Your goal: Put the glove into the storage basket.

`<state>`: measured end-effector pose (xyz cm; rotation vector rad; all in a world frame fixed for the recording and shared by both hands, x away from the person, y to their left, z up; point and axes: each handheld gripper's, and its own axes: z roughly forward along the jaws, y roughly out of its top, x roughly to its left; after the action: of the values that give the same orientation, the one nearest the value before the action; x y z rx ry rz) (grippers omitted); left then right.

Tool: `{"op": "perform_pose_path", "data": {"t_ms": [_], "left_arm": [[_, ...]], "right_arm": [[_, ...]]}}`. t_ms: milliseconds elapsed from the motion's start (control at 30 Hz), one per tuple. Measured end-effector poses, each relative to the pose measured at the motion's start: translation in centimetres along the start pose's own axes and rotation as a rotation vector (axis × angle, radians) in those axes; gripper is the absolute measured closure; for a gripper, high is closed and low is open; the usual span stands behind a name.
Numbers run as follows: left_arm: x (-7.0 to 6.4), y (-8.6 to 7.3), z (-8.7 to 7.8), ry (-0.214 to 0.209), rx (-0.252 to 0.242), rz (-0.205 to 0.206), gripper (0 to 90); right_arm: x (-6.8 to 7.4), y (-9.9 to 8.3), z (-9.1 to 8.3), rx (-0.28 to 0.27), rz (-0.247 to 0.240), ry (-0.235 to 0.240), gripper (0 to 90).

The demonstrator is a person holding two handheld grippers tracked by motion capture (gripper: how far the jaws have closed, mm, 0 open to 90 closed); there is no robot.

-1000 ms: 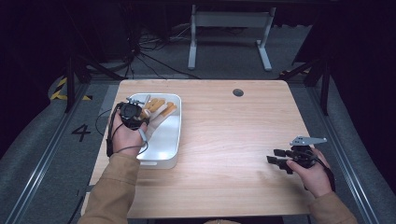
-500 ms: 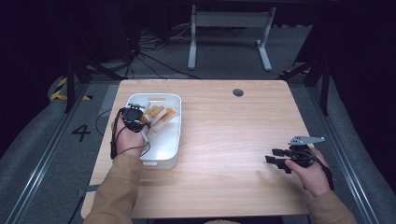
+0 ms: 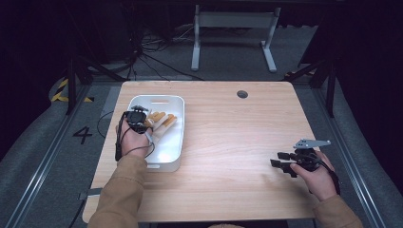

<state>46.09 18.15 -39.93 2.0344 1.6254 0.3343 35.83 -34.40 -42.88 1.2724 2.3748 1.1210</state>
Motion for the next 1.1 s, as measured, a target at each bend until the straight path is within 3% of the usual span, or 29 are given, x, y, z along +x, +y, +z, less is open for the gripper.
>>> {"op": "perform_pose_path", "data": {"t_ms": [700, 767, 800, 933, 1100], "left_arm": [[-0.8, 0.4, 1.5, -0.051, 0.086, 0.020, 74.1], [-0.8, 0.4, 1.7, -0.052, 0.105, 0.010, 69.4], [-0.8, 0.4, 1.8, -0.050, 0.111, 0.011, 61.2], [-1.0, 0.4, 1.9, -0.048, 0.116, 0.023, 44.5], [-1.2, 0.4, 1.1, -0.041, 0.085, 0.035, 34.1]], "right_arm": [[-0.1, -0.2, -0.1, -0.002, 0.009, -0.004, 48.2], [-0.1, -0.2, -0.1, -0.004, 0.008, -0.004, 48.1], [-0.1, -0.2, -0.1, -0.005, 0.008, -0.004, 48.1], [-0.1, -0.2, -0.1, -0.004, 0.010, -0.002, 47.9], [-0.1, -0.2, -0.1, -0.007, 0.008, -0.003, 47.8]]}}
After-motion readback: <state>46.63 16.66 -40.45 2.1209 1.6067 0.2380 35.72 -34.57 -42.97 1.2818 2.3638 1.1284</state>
